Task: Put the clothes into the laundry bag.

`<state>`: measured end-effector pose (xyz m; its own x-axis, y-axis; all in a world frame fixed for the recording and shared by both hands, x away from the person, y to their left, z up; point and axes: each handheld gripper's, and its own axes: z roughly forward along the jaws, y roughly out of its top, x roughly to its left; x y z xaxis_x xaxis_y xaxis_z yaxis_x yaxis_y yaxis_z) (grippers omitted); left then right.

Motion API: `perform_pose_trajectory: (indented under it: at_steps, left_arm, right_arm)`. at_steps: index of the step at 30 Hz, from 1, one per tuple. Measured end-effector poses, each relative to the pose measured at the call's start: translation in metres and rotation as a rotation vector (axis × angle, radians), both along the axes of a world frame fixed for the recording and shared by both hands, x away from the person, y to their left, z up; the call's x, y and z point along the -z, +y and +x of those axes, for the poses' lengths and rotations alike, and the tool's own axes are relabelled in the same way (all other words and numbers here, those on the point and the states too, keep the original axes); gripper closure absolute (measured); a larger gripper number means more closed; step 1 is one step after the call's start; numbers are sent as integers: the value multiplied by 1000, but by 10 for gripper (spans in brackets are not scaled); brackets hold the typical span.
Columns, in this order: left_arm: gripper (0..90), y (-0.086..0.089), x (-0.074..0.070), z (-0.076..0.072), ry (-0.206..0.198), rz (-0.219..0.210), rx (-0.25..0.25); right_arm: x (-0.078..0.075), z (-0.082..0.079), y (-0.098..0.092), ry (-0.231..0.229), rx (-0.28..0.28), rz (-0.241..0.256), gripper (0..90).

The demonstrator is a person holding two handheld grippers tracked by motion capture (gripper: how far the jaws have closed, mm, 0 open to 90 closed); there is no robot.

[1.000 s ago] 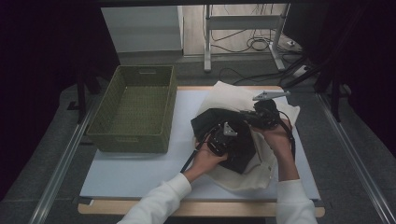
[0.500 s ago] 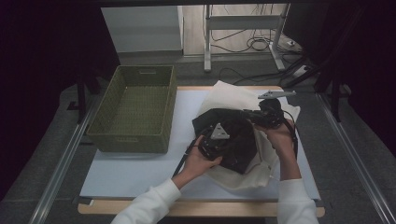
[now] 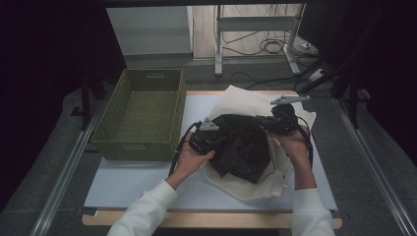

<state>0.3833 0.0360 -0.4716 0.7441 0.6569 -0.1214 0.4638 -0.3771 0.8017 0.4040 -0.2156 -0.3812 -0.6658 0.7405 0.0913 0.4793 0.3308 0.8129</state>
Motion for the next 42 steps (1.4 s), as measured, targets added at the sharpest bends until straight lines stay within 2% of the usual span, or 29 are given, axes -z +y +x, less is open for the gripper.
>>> perform_pose_trajectory:
  at_steps: [2, 3, 8, 10, 13, 21, 26, 28, 29, 30, 35, 38, 42]
  left_arm:
    - [900, -3, 4, 3, 5, 7, 3]
    - [900, -9, 9, 7, 8, 30, 7]
    - [900, -22, 12, 12, 11, 57, 8]
    - [900, -30, 15, 17, 12, 86, 10]
    - [900, -37, 17, 21, 11, 104, 9]
    - [900, -46, 19, 30, 25, 123, 3]
    - [900, -43, 18, 28, 25, 105, 9]
    - [900, -36, 14, 21, 25, 67, 30]
    - [900, -36, 14, 21, 25, 67, 30]
    - [900, -31, 10, 14, 25, 15, 44]
    - [900, -18, -8, -7, -7, -63, 102]
    - [900, -17, -13, -18, 12, -96, 147]
    - [900, -26, -4, -26, 33, -59, 197]
  right_arm:
    - [0, 0, 0, 2, -3, -2, 882]
    - [1, 0, 1, 4, -6, -5, 882]
    - [1, 0, 2, 8, -10, -10, 882]
    - [1, 0, 2, 12, -14, -12, 882]
    - [1, -1, 4, 10, -15, -19, 882]
    - [0, -2, 5, 3, -11, -30, 882]
    - [-1, -2, 4, 2, -7, -23, 881]
    - [0, 0, 0, 2, -1, -9, 881]
    - [0, 0, 0, 2, -1, -9, 881]
    - [0, 0, -3, 5, 3, -1, 881]
    - [1, 1, -4, 4, 7, 3, 880]
    - [1, 1, -4, 3, 8, 1, 880]
    - [1, 1, -3, 3, 10, 0, 880]
